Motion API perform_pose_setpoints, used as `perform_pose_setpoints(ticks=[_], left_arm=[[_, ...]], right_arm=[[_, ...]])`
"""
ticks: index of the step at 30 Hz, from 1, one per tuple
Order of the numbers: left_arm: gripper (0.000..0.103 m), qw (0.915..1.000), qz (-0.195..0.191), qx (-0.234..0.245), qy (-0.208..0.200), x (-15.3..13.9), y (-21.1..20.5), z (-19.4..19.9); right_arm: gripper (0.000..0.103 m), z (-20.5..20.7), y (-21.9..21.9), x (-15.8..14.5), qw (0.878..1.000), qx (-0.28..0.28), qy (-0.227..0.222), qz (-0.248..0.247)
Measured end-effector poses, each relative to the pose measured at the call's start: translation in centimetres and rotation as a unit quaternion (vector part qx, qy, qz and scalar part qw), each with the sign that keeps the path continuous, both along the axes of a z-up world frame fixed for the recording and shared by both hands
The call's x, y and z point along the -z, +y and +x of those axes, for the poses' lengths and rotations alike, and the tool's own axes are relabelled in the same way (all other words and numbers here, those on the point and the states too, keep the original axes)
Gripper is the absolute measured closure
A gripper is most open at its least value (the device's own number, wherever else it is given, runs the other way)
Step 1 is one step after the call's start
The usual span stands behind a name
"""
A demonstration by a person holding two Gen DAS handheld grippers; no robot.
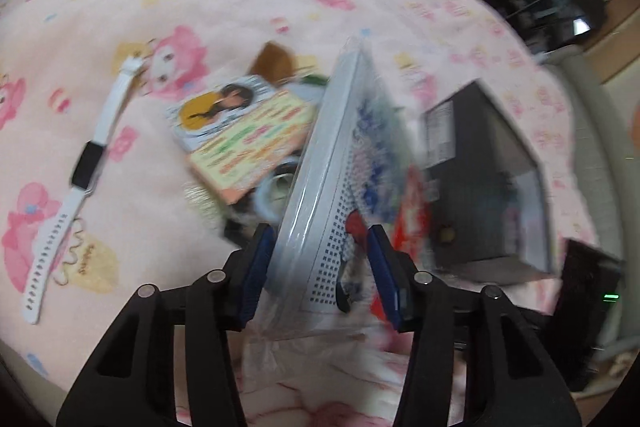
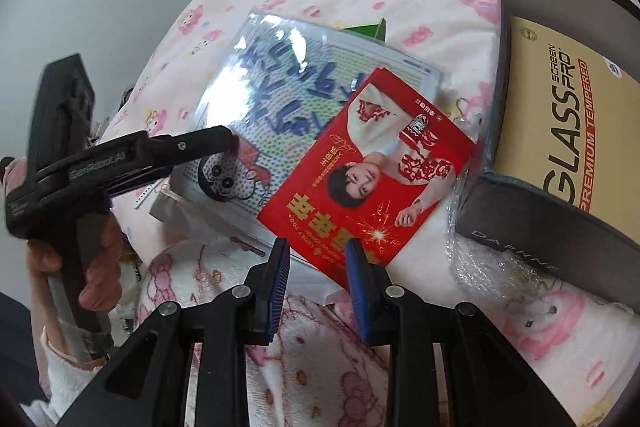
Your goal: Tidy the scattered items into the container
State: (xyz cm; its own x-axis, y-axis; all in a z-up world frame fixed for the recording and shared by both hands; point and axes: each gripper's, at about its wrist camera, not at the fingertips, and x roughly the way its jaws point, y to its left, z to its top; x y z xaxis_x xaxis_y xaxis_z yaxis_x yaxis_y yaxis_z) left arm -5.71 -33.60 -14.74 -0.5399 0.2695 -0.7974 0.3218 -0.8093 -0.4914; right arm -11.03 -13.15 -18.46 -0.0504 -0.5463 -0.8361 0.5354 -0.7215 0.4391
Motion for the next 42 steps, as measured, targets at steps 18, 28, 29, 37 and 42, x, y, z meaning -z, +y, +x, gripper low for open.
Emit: perform_pose_setpoints(ticks=[18, 28, 29, 37, 42], left_arm=[[0.085, 0.9974, 0.018, -0.040, 0.056, -3.3, -2.2, 3.6], [0.083, 0.9914, 0.066, -0.106, 0.038, -0.3, -5.9, 9.4], [0.082, 0.9917, 0.067, -0.102, 0.039, -0.1, -6.0, 9.4], [0.071, 0.9948, 0.060, -0.082, 0.009, 2.5, -8.1, 5.2], [0.050, 0.9966, 0.063, -0.052, 0.011, 4.0, -8.4, 2.8]], right_arm=[[0.078, 0.3, -0.3, -1.4, 1.000, 0.009, 0.009, 0.001], [0.073, -1.3, -4.1, -1.2, 1.000, 0.003, -0.014, -0.019], [0.069, -1.4, -4.2, -1.2, 1.000, 0.000, -0.012, -0.022], [0.053, -4.5, -6.4, 1.0, 1.000, 0.010, -0.029, 0.004], [0.044, -5.7, -8.1, 2.0, 1.000, 0.003, -0.021, 0.013]])
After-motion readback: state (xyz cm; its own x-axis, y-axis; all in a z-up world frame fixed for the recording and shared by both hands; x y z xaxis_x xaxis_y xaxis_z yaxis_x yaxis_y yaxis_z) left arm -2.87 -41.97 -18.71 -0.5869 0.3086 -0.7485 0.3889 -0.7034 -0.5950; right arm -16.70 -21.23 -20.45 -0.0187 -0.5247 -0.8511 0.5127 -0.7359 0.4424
